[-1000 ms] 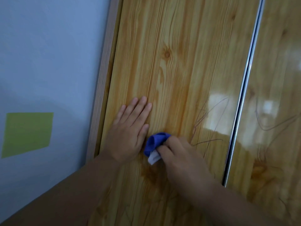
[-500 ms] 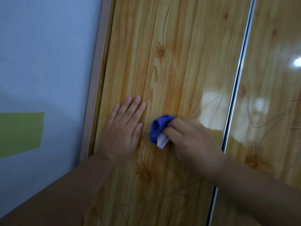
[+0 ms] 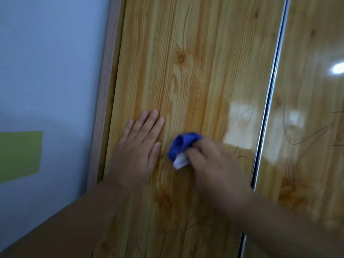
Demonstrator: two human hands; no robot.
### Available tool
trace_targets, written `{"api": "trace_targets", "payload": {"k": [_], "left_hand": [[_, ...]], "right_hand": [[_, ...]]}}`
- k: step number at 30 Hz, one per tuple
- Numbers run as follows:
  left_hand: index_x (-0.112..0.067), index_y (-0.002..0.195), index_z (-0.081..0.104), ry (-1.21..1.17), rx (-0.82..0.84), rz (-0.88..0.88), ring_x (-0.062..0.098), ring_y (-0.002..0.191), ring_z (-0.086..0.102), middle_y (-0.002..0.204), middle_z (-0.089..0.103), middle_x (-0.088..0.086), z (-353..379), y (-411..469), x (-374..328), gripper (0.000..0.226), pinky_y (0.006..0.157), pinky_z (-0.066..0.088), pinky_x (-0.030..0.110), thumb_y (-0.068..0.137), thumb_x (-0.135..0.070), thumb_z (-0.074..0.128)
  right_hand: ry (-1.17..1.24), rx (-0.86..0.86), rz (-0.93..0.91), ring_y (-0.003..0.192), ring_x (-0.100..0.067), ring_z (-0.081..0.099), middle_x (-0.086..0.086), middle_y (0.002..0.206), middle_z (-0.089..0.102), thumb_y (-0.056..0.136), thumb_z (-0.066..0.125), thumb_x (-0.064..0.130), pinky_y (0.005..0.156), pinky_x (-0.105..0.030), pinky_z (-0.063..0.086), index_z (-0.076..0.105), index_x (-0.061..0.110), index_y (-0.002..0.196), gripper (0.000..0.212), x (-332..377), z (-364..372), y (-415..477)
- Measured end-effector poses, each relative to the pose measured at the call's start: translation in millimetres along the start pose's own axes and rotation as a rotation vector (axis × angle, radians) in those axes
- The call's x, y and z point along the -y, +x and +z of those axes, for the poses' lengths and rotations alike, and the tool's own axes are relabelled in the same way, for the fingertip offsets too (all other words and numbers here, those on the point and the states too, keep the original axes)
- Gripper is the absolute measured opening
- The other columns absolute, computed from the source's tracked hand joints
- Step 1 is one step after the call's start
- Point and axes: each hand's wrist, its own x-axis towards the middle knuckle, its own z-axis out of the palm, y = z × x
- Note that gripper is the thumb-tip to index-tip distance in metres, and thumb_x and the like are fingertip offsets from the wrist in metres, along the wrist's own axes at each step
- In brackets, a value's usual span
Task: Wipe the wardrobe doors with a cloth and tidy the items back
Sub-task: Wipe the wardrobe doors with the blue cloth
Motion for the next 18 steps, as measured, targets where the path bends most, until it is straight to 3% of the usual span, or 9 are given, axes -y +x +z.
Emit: {"api": "trace_targets", "payload": {"k": [4,8,13,18], "left_hand": [[-0.022,0.164,0.017,-0.012,0.008,-0.005,0.013,0.162,0.007,0.173,0.016,-0.003,0.9,-0.3,0.4,0.054,0.133,0.005,0.042,0.112,-0.036,0.022],[-0.019,0.164,0.020,-0.023,-0.006,-0.001,0.015,0.162,0.010,0.173,0.019,-0.001,-0.3,-0.6,-0.6,0.055,0.133,0.005,0.042,0.111,-0.033,0.025],[-0.017,0.163,0.023,-0.021,-0.024,-0.002,0.018,0.162,0.013,0.172,0.022,0.001,1.2,0.2,-1.1,0.055,0.133,0.007,0.043,0.110,-0.031,0.027],[-0.020,0.164,0.021,-0.020,-0.044,0.008,0.017,0.162,0.013,0.172,0.020,-0.002,1.9,0.0,-0.6,0.056,0.133,0.005,0.040,0.110,-0.030,0.030]], "right_hand": [[0.145,0.138,-0.134,0.075,-0.019,0.062,0.001,0.087,0.066,0.092,0.054,0.023,0.067,-0.033,0.053,0.074,0.022,0.090,0.021,49.2,24.7,-56.4],[0.183,0.110,-0.185,0.069,-0.018,0.061,0.001,0.081,0.066,0.095,0.058,0.020,0.062,-0.031,0.050,0.074,0.022,0.083,0.020,57.9,33.3,-73.0],[0.133,0.147,-0.224,0.077,-0.019,0.062,0.001,0.092,0.067,0.095,0.053,0.023,0.066,-0.034,0.050,0.073,0.021,0.095,0.020,23.7,15.1,-56.1],[0.030,0.020,-0.132,0.088,-0.025,0.060,-0.006,0.099,0.068,0.088,0.052,0.019,0.078,-0.038,0.047,0.074,0.014,0.106,0.029,-42.1,-14.3,-16.6]]}}
